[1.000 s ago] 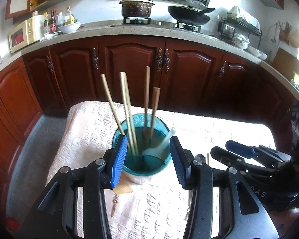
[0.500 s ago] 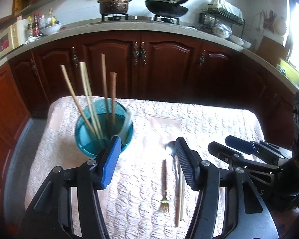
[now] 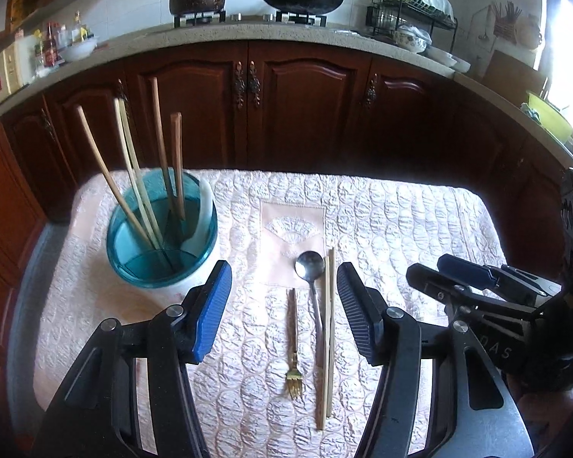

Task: Organize utensils
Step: 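Lower both tools to the cloth and grasp the fork with the left tool while the right grasps a chopstick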

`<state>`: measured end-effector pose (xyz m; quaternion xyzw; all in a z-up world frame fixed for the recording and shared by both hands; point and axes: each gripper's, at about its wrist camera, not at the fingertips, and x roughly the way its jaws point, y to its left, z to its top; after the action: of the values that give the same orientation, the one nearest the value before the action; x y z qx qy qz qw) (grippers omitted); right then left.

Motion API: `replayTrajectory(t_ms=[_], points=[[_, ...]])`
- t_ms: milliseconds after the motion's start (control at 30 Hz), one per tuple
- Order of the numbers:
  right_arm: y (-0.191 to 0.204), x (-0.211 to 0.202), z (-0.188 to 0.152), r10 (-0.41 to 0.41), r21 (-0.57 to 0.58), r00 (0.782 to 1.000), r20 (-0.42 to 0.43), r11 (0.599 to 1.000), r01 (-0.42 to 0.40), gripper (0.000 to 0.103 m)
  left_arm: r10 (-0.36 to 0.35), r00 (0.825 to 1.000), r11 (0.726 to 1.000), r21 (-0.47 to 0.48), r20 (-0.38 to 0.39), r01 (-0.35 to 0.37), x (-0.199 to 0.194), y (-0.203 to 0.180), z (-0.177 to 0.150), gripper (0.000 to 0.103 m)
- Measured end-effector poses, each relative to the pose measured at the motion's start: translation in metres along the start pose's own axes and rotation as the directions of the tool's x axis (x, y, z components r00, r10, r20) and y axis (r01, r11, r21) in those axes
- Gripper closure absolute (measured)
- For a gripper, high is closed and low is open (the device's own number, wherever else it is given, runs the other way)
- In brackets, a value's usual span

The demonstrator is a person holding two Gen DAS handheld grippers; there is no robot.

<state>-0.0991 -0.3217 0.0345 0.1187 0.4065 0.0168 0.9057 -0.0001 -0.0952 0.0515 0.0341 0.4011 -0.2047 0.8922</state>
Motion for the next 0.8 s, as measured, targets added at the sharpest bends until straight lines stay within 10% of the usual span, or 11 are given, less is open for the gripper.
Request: replayTrajectory(t_ms=[800], points=[[-0.036,0.146,-0.01,0.085,0.122,0.967,-0.24,0.991,-0.057,0.073,-0.003,0.975,0.998,-0.054,-0.22,-0.009,0.076,0.033,-0.051,0.046]])
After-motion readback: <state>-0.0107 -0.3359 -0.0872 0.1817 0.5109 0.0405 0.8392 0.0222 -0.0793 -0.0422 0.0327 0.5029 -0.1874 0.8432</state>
